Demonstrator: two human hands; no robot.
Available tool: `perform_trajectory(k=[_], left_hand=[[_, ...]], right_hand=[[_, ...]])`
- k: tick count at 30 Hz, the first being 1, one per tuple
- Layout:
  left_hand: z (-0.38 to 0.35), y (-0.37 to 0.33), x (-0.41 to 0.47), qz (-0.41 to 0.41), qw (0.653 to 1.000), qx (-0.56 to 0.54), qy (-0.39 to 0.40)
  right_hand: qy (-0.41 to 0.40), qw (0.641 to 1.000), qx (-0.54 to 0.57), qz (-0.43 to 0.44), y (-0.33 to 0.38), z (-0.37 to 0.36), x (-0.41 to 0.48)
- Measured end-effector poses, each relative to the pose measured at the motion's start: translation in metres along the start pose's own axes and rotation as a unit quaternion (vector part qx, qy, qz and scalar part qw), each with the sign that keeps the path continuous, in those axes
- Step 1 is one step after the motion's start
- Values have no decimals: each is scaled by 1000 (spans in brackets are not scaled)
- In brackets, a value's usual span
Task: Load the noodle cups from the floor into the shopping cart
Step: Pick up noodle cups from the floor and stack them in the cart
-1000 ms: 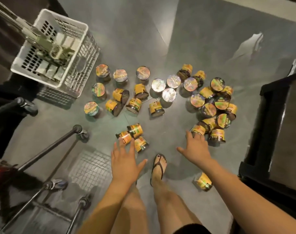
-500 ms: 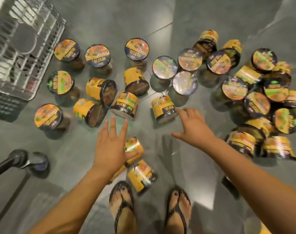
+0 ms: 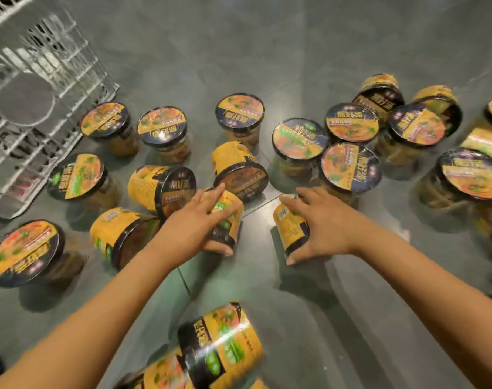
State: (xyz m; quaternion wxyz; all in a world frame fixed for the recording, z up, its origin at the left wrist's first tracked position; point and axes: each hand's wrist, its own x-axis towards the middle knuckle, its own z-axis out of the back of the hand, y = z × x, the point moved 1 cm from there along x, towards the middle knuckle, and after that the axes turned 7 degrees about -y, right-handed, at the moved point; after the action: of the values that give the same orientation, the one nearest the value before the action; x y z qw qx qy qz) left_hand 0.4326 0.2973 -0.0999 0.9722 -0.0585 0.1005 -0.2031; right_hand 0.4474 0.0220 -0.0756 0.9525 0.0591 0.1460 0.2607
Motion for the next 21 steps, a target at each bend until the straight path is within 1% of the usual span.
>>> perform_trajectory(k=[2,4,6,7,10,13,15,17,19,21], left_hand=[[8,-8,-2,19,1000,-2,-6],[15,-16,-4,52,998,-8,-21],[20,-24,-4,91,995,-33,-41],[21,-28,-4,104,993,-39,-47],[18,-35,-2,128,990,12,-65],[14,-42,-6,135,984,3,-113],[9,-49,-10,129,984,-7,-125],[3,-53,-11,109,984,27,-142],[2,-55,-10,94,979,60,-169],[2,-54,-9,95,978,71,-169]], right_hand=[[-18,998,25,-47,4,-2,-10],[-31,991,58,-118,8,-5,-23],[-49,970,130,-199,11,-10,-34],[-56,960,159,-225,12,-12,-37],[-66,946,188,-254,13,-12,-40],[-67,935,213,-276,9,-11,-44],[-73,917,253,-300,8,-15,-49],[-75,896,296,-322,9,-16,-53],[-60,878,332,-341,8,-16,-54],[-68,870,333,-357,4,-15,-54]])
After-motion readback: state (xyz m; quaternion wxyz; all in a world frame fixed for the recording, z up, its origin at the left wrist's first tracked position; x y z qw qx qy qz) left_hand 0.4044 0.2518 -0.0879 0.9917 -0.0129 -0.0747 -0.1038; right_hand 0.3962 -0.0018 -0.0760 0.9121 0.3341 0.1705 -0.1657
